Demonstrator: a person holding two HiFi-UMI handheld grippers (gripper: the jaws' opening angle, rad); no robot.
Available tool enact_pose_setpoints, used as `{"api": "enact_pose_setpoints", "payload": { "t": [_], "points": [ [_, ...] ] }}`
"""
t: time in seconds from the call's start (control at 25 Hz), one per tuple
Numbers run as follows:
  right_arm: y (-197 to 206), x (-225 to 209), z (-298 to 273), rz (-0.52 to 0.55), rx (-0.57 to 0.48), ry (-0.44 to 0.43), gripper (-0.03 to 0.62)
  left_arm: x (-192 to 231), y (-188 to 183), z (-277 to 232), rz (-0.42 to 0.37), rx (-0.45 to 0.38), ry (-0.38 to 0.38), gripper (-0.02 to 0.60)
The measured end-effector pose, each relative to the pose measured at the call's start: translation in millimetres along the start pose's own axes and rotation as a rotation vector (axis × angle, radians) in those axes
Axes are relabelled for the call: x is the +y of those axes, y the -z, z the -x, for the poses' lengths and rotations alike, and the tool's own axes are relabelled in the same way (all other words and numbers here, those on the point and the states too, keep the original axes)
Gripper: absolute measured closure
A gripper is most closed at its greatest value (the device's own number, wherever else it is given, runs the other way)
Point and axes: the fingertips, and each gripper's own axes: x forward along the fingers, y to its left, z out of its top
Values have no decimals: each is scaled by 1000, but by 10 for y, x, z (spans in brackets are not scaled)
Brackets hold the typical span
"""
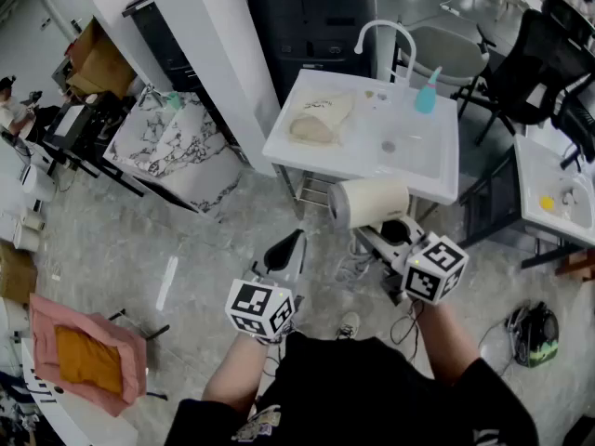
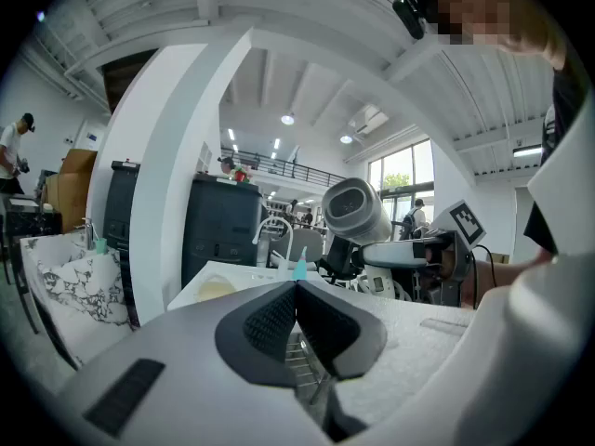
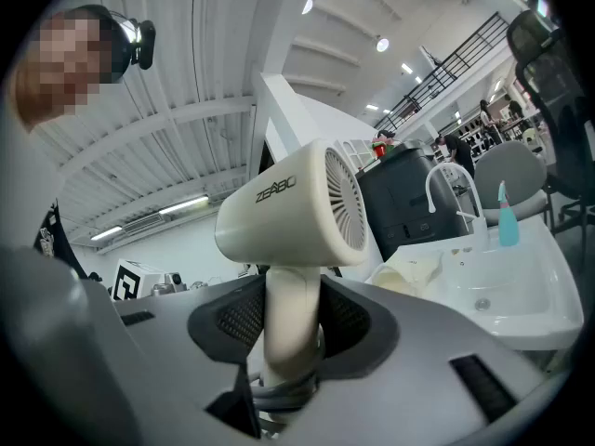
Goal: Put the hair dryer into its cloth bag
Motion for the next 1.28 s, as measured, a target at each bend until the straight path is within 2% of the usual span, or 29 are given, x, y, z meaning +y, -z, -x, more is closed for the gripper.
{"api": "enact_pose_setpoints", "payload": {
  "t": [0.52,0.6,0.64,1.0,1.28],
  "points": [
    [-38,-68,90,12,-10,-9,441,-84,-52,-57,-25,-17,-9,575],
    [-53,-82,131,12,-11,-7,441,-107,-47,-62,-29,-12,-18,471],
    [-55,-85,154,14,-11,-7,441,-123,-42,-61,-31,-10,-20,454],
    [-61,-103,330,18,-20,5,441,-290,-27,-53,-46,-8,-1,448],
    [-89,-183,318,9,-27,34,441,-223,-80,-128,-49,-20,15,448]
  ]
}}
